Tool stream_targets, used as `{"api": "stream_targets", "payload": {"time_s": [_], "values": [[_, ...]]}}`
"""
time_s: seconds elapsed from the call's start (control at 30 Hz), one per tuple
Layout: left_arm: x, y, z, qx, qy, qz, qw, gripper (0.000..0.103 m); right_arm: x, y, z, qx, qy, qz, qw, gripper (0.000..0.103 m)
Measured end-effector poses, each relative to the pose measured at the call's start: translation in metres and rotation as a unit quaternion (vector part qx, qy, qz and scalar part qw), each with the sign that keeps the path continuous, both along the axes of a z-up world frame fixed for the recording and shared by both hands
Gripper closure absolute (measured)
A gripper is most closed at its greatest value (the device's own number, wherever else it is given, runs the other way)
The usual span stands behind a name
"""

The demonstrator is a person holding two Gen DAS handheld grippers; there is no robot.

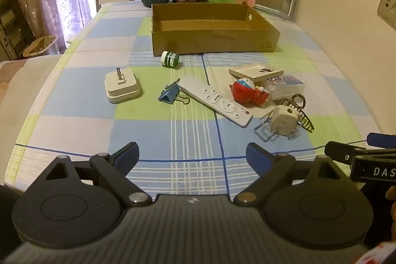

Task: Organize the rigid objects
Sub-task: 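Move the right tool toward the white cube on its wire stand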

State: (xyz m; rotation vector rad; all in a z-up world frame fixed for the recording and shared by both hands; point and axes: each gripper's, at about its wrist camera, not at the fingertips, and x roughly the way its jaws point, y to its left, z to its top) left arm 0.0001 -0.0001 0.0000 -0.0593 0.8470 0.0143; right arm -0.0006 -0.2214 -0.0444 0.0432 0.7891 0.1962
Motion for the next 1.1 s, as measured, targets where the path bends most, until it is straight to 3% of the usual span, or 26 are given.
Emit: {"api": "stream_targets", "payload": {"time_s": [0.5, 0.83, 1.1], "values": [[-0.003, 0.014, -0.001, -0.049, -0.019, -0.006, 0.9986, 0.011, -0.005, 0.001, 0.0, -0.01, 0.0, -0.011, 1.0, 0.002], [0.004, 0.0, -0.004, -0.019, -0.034, -0.054, 0.9978, 0.011, -0.006, 0.004, -0.006, -0.007, -0.001, -0.009, 1.0, 0.002], [0.004, 0.002, -0.002, -0.03, -0.031, -0.022, 0.9988, 0.012, -0.002, -0.001, -0.009, -0.007, -0.002, 0.009, 1.0, 0.002]]}}
